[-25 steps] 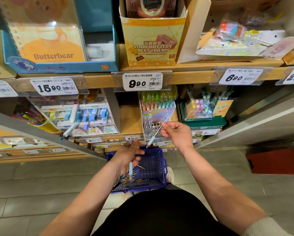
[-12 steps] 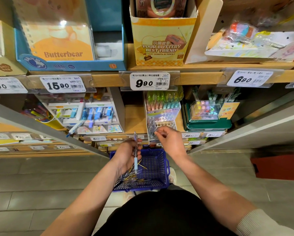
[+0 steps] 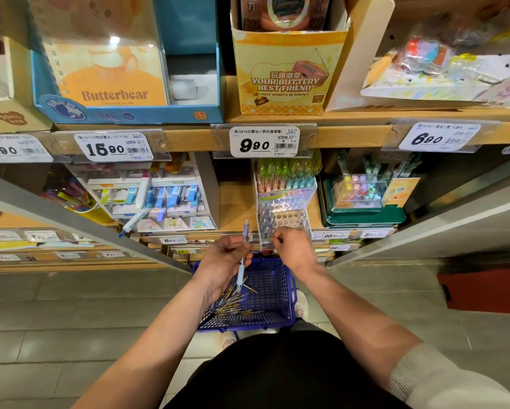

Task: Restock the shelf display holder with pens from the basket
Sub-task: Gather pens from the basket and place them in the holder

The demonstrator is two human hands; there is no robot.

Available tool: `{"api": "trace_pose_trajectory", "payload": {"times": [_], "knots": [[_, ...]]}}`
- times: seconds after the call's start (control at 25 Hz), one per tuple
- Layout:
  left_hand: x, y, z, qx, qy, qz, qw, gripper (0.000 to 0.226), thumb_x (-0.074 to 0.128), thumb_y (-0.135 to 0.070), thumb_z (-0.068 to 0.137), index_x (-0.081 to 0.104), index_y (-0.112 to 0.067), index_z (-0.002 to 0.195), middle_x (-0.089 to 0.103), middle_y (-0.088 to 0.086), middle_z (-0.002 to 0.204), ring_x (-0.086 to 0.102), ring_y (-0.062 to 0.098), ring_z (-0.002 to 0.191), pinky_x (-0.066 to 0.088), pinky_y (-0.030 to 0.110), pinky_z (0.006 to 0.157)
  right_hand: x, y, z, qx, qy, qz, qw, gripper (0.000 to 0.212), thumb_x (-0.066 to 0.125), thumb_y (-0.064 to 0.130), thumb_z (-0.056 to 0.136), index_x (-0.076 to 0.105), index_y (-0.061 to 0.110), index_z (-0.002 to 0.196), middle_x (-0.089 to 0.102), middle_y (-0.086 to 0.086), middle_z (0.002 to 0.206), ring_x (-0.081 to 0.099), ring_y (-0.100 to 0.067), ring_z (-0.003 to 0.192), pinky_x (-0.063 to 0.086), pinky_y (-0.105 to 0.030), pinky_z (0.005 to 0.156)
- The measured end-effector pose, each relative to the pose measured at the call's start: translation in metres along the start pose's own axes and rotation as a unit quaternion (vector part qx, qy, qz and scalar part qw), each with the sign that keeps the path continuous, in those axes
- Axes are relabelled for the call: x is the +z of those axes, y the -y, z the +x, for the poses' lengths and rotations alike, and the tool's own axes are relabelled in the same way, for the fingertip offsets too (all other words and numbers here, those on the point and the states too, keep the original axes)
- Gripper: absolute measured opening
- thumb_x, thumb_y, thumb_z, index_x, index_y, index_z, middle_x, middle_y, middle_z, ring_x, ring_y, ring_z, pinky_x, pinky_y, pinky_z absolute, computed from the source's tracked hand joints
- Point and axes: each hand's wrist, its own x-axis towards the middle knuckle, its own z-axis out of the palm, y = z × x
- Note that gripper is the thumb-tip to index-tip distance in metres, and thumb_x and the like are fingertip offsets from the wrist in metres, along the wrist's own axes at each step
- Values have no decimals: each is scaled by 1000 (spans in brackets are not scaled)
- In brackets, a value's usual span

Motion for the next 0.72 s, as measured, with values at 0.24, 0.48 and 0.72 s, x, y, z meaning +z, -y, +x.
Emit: {"api": "trace_pose_trajectory", "payload": {"times": [0.24,0.48,0.72], "knots": [[-1,2,5,-10,21,-2,1000,16,72,-7,91,66,-9,106,76,12,99,71,21,84,62,29,73,-24,6,-22,74,79,353,929,18,68,35,95,74,19,93,76,6,84,70,-7,71,55,-21,68],[9,3,8,-15,65,19,998,28,76,-11,87,67,-5,112,78,9,95,72,18,83,60,27,72,-36,18,-30,63,105,447,886,13,78,22,88,74,24,100,78,1,97,74,-14,80,59,-25,79],[11,1,10,-32,79,65,994,21,64,-27,99,65,-13,114,78,8,106,73,15,86,57,26,71,-56,4,-25,84,22,484,871,5,71,14,93,73,13,97,77,-2,83,73,-15,76,59,-21,71]]}}
